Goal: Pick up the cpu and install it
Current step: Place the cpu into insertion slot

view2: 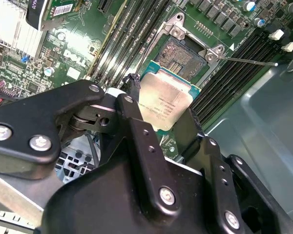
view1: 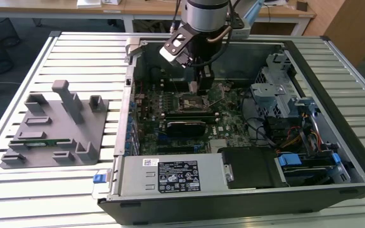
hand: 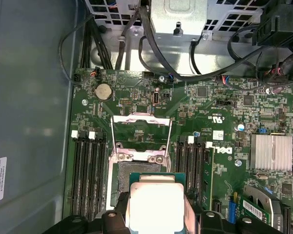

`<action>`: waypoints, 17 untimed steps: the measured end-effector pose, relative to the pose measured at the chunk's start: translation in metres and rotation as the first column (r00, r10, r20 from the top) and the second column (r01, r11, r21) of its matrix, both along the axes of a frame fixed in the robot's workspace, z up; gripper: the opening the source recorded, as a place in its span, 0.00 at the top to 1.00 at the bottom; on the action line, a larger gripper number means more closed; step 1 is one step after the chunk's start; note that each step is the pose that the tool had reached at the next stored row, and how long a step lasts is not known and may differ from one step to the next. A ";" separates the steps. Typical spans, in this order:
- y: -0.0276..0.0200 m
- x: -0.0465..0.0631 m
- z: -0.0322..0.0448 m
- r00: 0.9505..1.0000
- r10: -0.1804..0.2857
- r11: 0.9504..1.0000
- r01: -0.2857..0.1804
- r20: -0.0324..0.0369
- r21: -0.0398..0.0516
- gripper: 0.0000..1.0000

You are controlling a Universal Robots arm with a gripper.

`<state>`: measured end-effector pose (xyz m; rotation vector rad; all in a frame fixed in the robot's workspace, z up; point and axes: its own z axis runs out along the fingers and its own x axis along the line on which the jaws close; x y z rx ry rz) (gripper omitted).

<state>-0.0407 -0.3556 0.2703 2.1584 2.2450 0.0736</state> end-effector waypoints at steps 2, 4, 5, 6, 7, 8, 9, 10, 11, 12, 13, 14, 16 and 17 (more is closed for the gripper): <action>0.0000 0.000 -0.0007 1.000 0.000 1.000 0.000 0.000 0.000 0.47; 0.0000 0.000 -0.0014 1.000 0.000 1.000 0.000 0.000 0.000 0.47; 0.0000 0.000 -0.0018 1.000 0.000 1.000 0.000 0.000 0.000 0.47; 0.0000 0.000 -0.0021 1.000 0.000 1.000 0.000 0.000 0.000 0.47; 0.0000 0.000 -0.0025 1.000 0.000 1.000 0.000 0.000 0.000 0.47; 0.0000 0.000 -0.0029 1.000 0.000 1.000 0.000 0.000 0.000 0.47; 0.0000 0.000 -0.0033 1.000 0.000 1.000 0.000 0.000 0.000 0.47; 0.0000 0.000 -0.0038 1.000 0.000 1.000 0.000 0.000 0.000 0.47; 0.0000 0.000 -0.0043 1.000 0.000 1.000 0.000 0.000 0.000 0.47; 0.0000 0.000 -0.0048 1.000 0.000 1.000 0.000 0.000 0.000 0.47; 0.0000 0.000 -0.0053 1.000 0.000 1.000 0.000 0.000 0.000 0.47; 0.0000 0.000 -0.0058 1.000 0.000 1.000 0.000 0.000 0.000 0.47; 0.0000 0.000 -0.0066 1.000 0.000 1.000 0.000 0.000 0.000 0.47; 0.0000 0.000 -0.0071 1.000 0.000 1.000 0.000 0.000 0.000 0.47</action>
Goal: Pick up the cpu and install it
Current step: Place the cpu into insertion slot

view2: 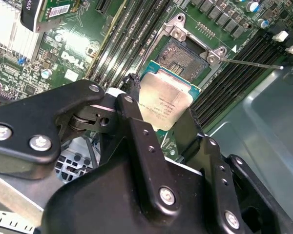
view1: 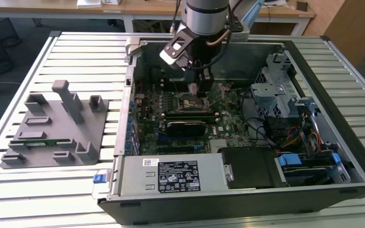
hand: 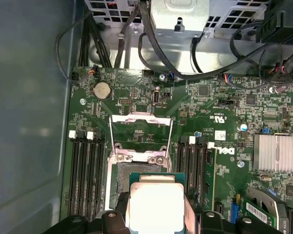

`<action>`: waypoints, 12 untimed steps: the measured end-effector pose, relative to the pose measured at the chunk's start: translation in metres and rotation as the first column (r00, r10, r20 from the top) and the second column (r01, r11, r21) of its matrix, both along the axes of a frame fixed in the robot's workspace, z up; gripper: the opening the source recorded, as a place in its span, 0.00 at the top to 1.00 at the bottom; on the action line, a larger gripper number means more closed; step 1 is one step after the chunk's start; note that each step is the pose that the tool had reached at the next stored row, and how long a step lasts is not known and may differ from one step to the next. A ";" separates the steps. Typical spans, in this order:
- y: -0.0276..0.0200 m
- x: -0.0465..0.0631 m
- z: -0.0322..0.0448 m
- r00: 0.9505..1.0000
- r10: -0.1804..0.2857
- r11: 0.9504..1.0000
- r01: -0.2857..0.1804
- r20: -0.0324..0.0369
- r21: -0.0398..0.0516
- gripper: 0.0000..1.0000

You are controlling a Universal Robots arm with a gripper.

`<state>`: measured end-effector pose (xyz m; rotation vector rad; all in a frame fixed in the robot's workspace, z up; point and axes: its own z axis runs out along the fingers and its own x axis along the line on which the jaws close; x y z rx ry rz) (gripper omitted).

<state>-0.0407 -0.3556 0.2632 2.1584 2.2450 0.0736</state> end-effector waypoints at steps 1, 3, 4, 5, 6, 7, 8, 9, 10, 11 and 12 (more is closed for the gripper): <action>0.0000 0.000 -0.0004 1.000 0.000 1.000 0.000 0.000 0.000 0.47; 0.0000 0.000 -0.0011 1.000 0.000 1.000 0.000 0.001 0.000 0.47; 0.0000 0.000 -0.0021 1.000 0.000 1.000 0.000 0.001 0.000 0.47; 0.0000 0.000 -0.0037 1.000 0.000 1.000 0.000 0.001 0.000 0.47; 0.0000 -0.001 -0.0056 1.000 0.000 1.000 0.000 0.002 0.000 0.47; 0.0000 -0.001 -0.0075 1.000 0.000 1.000 0.000 0.001 0.000 0.47; 0.0000 -0.001 -0.0091 1.000 0.000 1.000 0.000 0.001 0.000 0.47; 0.0000 -0.001 -0.0107 1.000 0.001 1.000 -0.001 0.001 0.000 0.47; 0.0001 -0.001 -0.0124 1.000 0.001 1.000 -0.001 0.001 0.000 0.47; 0.0003 -0.002 -0.0140 1.000 0.000 1.000 0.000 0.001 0.000 0.47; 0.0006 -0.002 -0.0156 1.000 -0.003 1.000 0.003 0.001 0.000 0.47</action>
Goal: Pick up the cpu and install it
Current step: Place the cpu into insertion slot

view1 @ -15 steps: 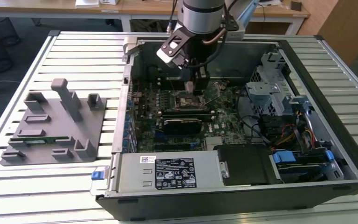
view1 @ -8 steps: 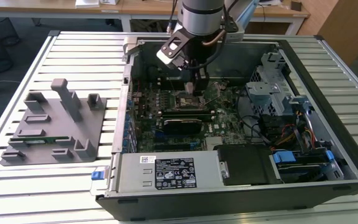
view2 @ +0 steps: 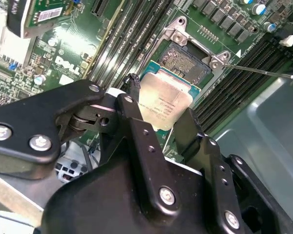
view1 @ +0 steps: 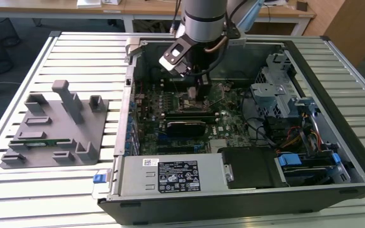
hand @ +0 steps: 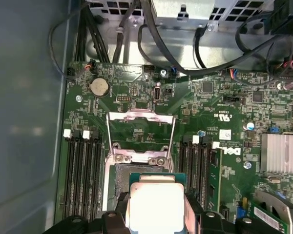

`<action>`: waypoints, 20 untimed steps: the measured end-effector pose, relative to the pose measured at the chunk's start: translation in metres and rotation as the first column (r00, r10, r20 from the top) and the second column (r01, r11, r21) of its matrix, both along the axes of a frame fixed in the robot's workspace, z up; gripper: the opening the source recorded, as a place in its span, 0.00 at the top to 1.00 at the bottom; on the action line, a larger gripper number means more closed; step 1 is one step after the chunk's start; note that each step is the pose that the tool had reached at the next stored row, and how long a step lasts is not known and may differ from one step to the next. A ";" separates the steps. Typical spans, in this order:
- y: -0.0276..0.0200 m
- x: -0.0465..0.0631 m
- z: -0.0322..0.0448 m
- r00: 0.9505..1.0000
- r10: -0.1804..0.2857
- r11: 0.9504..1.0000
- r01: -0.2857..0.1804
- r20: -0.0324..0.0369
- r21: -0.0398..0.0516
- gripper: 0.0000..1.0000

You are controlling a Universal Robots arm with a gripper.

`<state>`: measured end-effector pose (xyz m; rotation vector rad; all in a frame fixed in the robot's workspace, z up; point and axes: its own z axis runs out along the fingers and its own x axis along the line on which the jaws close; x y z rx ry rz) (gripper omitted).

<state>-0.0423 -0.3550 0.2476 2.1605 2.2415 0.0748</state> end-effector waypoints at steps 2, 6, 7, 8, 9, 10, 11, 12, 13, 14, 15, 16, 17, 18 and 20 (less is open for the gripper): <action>0.0017 0.000 -0.0036 1.000 -0.009 1.000 0.009 0.000 0.000 0.47; 0.0059 -0.002 -0.0091 1.000 -0.011 1.000 0.011 0.000 0.000 0.47; 0.0068 -0.002 -0.0102 1.000 -0.012 1.000 0.012 0.000 0.000 0.47; 0.0075 -0.003 -0.0115 1.000 -0.012 1.000 0.012 0.000 0.000 0.47; 0.0082 -0.004 -0.0130 1.000 -0.013 1.000 0.013 0.000 0.000 0.47; 0.0089 -0.004 -0.0146 1.000 -0.014 1.000 0.014 0.000 0.000 0.47; 0.0095 -0.004 -0.0162 1.000 -0.015 1.000 0.015 0.000 0.000 0.47; 0.0100 -0.004 -0.0176 1.000 -0.017 1.000 0.017 0.000 0.000 0.47; 0.0104 -0.004 -0.0187 1.000 -0.018 1.000 0.018 0.000 0.000 0.47; 0.0105 -0.004 -0.0201 1.000 -0.019 1.000 0.019 0.000 0.000 0.47; 0.0105 -0.004 -0.0215 1.000 -0.020 1.000 0.020 0.000 0.000 0.47; 0.0105 -0.005 -0.0228 1.000 -0.020 1.000 0.020 0.000 0.000 0.47; 0.0105 -0.005 -0.0241 1.000 -0.021 1.000 0.021 0.000 0.000 0.47; 0.0105 -0.005 -0.0255 1.000 -0.021 1.000 0.021 0.000 0.000 0.47; 0.0105 -0.005 -0.0276 1.000 -0.020 1.000 0.020 0.000 0.004 0.47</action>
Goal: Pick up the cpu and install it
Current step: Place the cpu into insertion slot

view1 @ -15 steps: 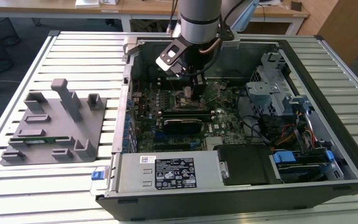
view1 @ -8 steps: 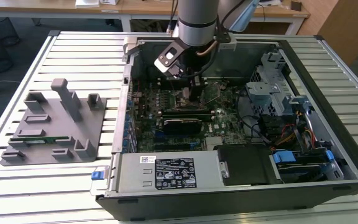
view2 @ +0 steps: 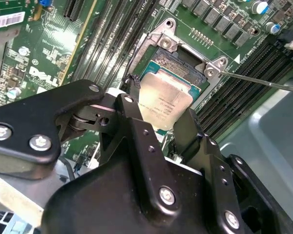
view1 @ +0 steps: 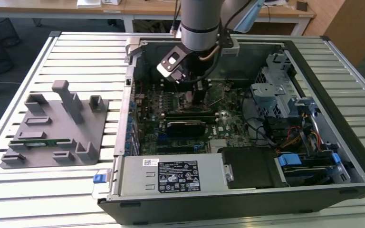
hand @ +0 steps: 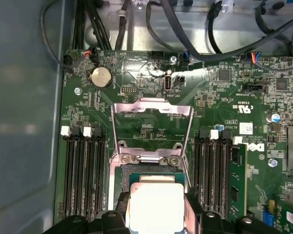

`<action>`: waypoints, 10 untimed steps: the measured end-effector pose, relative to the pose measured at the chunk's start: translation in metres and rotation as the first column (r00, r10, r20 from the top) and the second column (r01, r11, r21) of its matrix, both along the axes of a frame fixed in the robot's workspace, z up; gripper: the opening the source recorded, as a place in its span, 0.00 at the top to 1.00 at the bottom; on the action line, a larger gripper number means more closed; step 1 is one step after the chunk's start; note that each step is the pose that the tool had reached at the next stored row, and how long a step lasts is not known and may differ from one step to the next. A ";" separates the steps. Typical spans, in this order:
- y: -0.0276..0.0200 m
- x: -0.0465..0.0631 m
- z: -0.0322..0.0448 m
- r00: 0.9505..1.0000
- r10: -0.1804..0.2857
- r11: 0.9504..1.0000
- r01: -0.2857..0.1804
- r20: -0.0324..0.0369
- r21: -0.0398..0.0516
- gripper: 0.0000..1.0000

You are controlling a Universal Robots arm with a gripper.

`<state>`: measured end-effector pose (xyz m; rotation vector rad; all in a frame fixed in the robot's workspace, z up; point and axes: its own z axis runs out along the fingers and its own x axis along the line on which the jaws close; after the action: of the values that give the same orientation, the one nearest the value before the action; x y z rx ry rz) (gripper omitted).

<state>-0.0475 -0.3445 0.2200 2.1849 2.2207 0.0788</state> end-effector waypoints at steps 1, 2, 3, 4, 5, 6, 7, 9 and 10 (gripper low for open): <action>0.0000 0.000 -0.0009 1.000 0.000 1.000 0.000 0.000 0.001 0.47; 0.0000 0.000 -0.0018 1.000 0.000 1.000 0.000 0.000 0.001 0.47; 0.0000 0.000 -0.0027 1.000 0.000 1.000 0.000 0.000 0.001 0.47; 0.0000 0.000 -0.0035 1.000 -0.001 1.000 0.001 0.000 0.001 0.47; 0.0000 0.000 -0.0044 1.000 -0.004 1.000 0.004 0.000 0.001 0.47; 0.0000 0.000 -0.0052 1.000 -0.006 1.000 0.006 0.000 0.001 0.47; 0.0000 0.000 -0.0063 1.000 -0.007 1.000 0.007 0.000 0.001 0.47; 0.0000 0.000 -0.0086 1.000 -0.008 1.000 0.008 0.000 0.001 0.47; 0.0000 0.000 -0.0092 1.000 -0.008 1.000 0.008 0.000 0.001 0.47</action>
<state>-0.0480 -0.3446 0.2108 2.1940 2.2127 0.0803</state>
